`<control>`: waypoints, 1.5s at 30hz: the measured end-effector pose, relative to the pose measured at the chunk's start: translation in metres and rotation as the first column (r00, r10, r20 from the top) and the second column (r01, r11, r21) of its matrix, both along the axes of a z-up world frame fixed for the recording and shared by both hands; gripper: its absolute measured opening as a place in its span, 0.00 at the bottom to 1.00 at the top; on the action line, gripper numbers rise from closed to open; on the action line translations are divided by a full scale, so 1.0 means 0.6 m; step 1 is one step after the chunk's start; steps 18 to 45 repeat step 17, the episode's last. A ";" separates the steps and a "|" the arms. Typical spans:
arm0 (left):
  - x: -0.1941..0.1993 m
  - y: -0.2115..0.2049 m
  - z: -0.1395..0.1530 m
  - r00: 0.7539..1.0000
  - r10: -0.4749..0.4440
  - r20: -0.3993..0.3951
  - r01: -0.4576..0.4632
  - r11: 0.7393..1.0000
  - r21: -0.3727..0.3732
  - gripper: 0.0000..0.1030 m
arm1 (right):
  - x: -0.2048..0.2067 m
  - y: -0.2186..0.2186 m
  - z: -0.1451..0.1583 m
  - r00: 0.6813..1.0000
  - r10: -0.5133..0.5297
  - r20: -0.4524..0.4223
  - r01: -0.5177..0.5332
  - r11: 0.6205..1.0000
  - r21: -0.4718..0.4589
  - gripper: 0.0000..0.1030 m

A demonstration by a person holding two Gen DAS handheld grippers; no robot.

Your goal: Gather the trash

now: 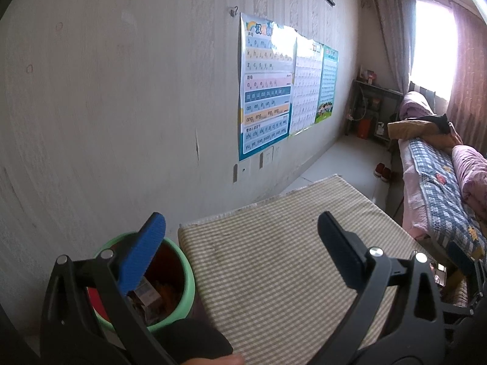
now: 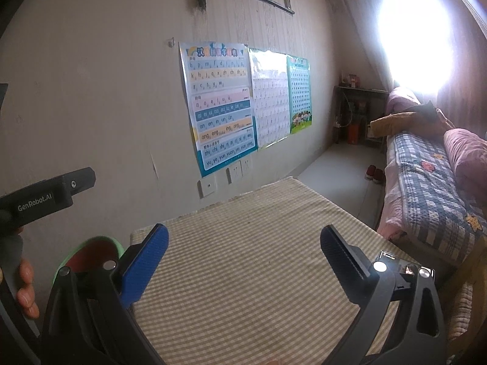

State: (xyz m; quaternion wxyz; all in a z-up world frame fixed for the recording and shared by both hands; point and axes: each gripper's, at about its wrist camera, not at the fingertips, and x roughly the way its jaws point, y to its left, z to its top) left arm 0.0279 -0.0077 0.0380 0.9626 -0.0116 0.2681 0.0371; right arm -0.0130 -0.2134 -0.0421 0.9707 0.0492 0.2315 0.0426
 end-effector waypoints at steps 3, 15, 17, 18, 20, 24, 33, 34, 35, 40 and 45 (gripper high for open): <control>0.003 0.002 -0.005 1.000 -0.001 -0.015 0.001 1.000 -0.004 0.95 | 0.003 -0.001 -0.004 1.000 0.003 -0.011 -0.003 1.000 0.005 0.94; 0.027 0.070 -0.151 0.965 0.012 -0.261 -0.023 0.999 -0.040 0.95 | 0.129 -0.072 -0.159 0.926 -0.171 -0.336 0.177 0.984 -0.013 0.94; 0.017 0.107 -0.187 0.949 0.016 -0.315 -0.053 0.993 -0.109 0.95 | 0.175 -0.107 -0.205 0.879 -0.255 -0.403 0.261 0.964 -0.041 0.94; 0.017 0.107 -0.187 0.949 0.016 -0.315 -0.053 0.993 -0.109 0.95 | 0.175 -0.107 -0.205 0.879 -0.255 -0.403 0.261 0.964 -0.041 0.94; 0.017 0.107 -0.187 0.949 0.016 -0.315 -0.053 0.993 -0.109 0.95 | 0.175 -0.107 -0.205 0.879 -0.255 -0.403 0.261 0.964 -0.041 0.94; 0.017 0.107 -0.187 0.949 0.016 -0.315 -0.053 0.993 -0.109 0.95 | 0.175 -0.107 -0.205 0.879 -0.255 -0.403 0.261 0.964 -0.041 0.94; 0.017 0.107 -0.187 0.949 0.016 -0.315 -0.053 0.993 -0.109 0.95 | 0.175 -0.107 -0.205 0.879 -0.255 -0.403 0.261 0.964 -0.041 0.94; 0.017 0.107 -0.187 0.949 0.016 -0.315 -0.053 0.993 -0.109 0.95 | 0.175 -0.107 -0.205 0.879 -0.255 -0.403 0.261 0.964 -0.041 0.94; 0.017 0.107 -0.187 0.949 0.016 -0.315 -0.053 0.993 -0.109 0.95 | 0.175 -0.107 -0.205 0.879 -0.255 -0.403 0.261 0.964 -0.041 0.94; 0.017 0.107 -0.187 0.949 0.016 -0.315 -0.053 0.993 -0.109 0.95 | 0.175 -0.107 -0.205 0.879 -0.255 -0.403 0.261 0.964 -0.041 0.94; 0.017 0.107 -0.187 0.949 0.016 -0.315 -0.053 0.993 -0.109 0.95 | 0.175 -0.107 -0.205 0.879 -0.255 -0.403 0.261 0.964 -0.041 0.94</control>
